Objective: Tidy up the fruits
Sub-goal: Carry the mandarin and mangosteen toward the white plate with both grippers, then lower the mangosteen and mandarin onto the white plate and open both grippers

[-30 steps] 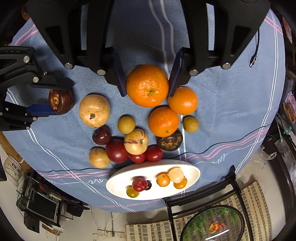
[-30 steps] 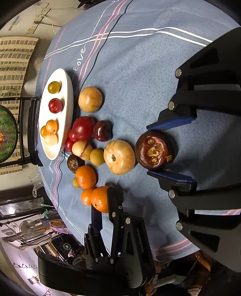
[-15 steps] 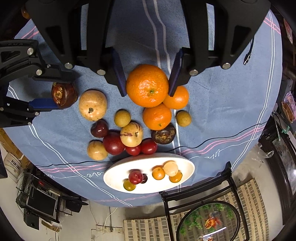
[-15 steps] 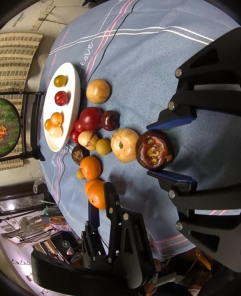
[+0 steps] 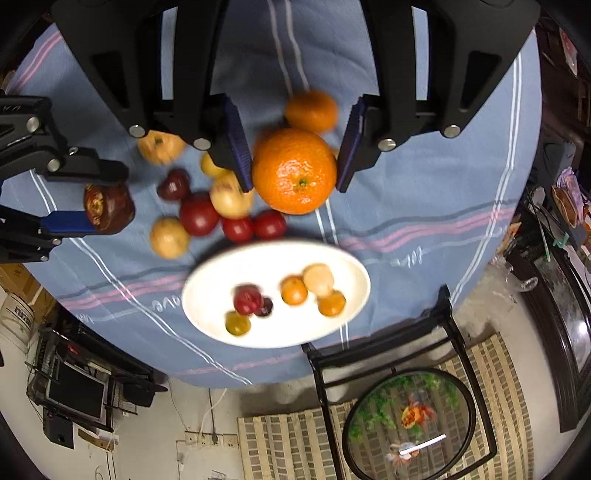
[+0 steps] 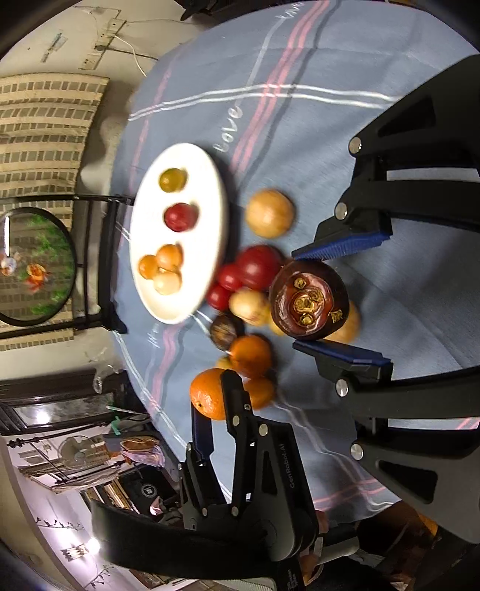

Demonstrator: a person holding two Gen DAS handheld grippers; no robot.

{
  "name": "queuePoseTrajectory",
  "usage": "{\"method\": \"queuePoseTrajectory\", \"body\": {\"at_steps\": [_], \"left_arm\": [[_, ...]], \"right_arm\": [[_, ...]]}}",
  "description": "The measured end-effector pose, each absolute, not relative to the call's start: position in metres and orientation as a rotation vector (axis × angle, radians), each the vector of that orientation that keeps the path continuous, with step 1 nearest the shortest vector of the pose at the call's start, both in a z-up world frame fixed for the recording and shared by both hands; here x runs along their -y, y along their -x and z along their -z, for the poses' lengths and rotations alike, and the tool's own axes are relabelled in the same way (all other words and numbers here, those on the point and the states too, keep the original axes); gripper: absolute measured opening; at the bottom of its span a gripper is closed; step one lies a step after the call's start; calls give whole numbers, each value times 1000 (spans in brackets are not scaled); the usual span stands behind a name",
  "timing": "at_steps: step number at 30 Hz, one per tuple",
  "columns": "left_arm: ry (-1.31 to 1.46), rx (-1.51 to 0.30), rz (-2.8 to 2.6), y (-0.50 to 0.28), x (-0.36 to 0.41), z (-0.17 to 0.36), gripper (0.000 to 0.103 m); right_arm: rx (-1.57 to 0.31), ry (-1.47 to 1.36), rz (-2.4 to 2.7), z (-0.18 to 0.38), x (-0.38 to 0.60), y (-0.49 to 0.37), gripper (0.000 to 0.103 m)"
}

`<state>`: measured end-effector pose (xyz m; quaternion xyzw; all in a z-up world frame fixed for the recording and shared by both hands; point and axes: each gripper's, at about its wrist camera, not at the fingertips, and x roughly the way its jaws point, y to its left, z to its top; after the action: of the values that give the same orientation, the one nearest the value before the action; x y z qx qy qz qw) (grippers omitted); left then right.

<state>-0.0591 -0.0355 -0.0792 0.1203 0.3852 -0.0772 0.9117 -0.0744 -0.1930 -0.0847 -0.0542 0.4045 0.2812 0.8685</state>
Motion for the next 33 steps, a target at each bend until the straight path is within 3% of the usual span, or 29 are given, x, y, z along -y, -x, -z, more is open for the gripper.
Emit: {"method": "queuePoseTrajectory", "body": {"at_steps": [13, 33], "left_arm": [[-247, -763, 78, -35, 51, 62, 46], [-267, -801, 41, -100, 53, 83, 46]], "right_arm": [[-759, 65, -516, 47, 196, -14, 43], [-795, 51, -474, 61, 180, -101, 43]]}}
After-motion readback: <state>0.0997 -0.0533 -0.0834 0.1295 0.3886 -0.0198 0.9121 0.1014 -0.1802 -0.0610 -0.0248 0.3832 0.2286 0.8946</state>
